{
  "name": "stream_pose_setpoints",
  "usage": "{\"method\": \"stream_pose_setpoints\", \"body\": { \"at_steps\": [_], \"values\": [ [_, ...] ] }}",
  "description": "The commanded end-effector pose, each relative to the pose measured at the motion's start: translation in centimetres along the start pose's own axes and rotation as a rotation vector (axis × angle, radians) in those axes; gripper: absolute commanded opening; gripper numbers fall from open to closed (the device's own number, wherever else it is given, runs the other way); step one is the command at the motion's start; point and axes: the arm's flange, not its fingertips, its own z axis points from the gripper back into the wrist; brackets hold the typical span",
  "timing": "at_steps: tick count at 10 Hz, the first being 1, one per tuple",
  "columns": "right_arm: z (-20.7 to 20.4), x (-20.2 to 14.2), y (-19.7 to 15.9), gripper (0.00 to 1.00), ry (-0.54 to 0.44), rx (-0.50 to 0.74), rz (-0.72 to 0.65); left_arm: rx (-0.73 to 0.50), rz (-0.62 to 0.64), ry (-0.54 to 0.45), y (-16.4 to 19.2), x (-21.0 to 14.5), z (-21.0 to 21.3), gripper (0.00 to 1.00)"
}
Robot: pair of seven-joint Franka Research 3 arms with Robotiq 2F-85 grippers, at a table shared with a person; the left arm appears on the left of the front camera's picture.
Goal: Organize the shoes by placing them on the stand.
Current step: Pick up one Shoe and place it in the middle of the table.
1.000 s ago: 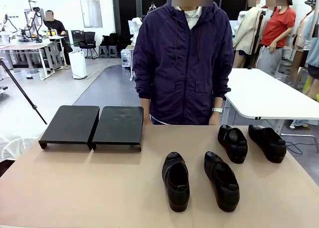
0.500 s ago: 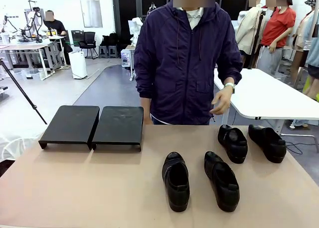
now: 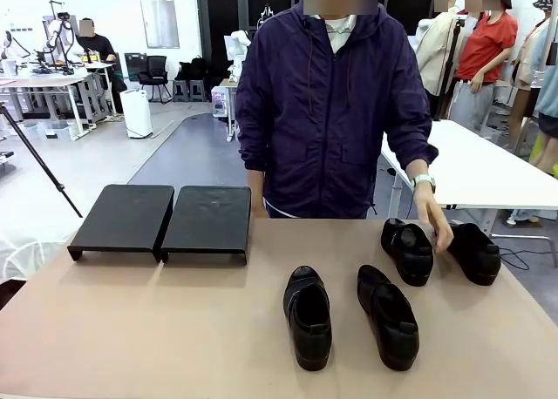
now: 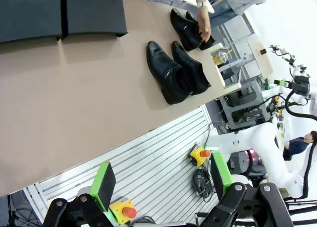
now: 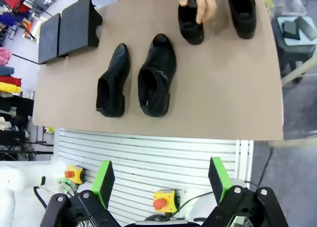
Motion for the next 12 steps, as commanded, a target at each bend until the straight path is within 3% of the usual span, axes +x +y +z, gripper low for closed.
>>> {"method": "stream_pose_setpoints", "body": {
  "at_steps": [1,2,6,8,12],
  "values": [
    [-0.1,0.1,0.3,1.0,0.005,0.014,0.013,-0.019,-0.018,-0.005,-0.1,0.0,-0.1,1.0],
    [0.0,0.0,0.0,1.0,0.0,0.0,0.0,-0.019,-0.018,-0.005,-0.1,0.0,-0.1,1.0],
    [-6.5,4.9,2.8,1.0,-0.03,-0.012,0.043,-0.019,-0.018,-0.005,-0.1,0.0,-0.1,1.0],
    [-9.7,6.5,3.7,1.0,0.053,0.014,0.083,-0.019,-0.018,-0.005,-0.1,0.0,-0.1,1.0],
    [-3.0,3.2,0.1,1.0,0.057,0.04,-0.001,-0.019,-0.018,-0.005,-0.1,0.0,-0.1,1.0]
  ]
}}
